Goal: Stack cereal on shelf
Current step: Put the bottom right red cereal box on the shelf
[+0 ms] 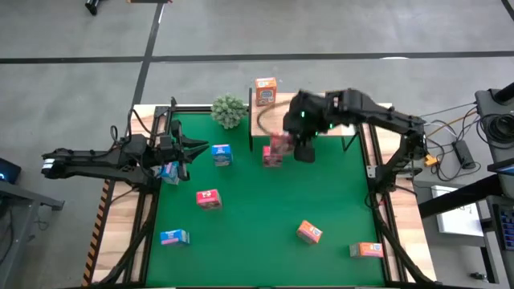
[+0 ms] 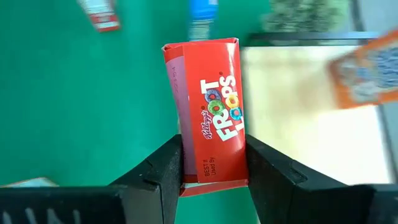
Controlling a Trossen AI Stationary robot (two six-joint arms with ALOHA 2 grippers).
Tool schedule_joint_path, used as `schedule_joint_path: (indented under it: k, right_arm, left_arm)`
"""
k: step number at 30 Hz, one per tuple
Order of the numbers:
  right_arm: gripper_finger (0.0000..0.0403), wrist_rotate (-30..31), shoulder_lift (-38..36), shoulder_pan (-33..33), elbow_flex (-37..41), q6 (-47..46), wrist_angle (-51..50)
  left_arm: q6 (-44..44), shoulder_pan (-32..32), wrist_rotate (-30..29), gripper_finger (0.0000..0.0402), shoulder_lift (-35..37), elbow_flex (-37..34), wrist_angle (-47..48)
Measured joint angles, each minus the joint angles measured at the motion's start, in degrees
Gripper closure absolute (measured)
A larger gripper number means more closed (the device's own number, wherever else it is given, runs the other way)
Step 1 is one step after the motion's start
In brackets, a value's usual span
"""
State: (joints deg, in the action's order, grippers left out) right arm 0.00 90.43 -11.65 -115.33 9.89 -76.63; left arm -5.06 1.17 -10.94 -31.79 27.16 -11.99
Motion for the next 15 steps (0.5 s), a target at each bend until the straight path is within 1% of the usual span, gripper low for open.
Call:
schedule_joint_path:
  k: [9,12,15]
  right_arm:
    - [0.0262,-0.7,0.1,-17.1,0.0,13.9,-0.8]
    - [0.0260,-3.5,0.5,-22.7,0.2,16.6,-0.3]
    - [0.0260,-7.8,0.8,-27.5,0.9,18.7,1.5]
  left_arm:
    - [0.0,0.0,0.0,0.0365,0.0,0.0,0.0]
    - [0.0,0.0,0.0,0.0365,0.0,0.0,0.0]
    - [0.0,0.0,0.0,0.0365,0.0,0.0,0.0]
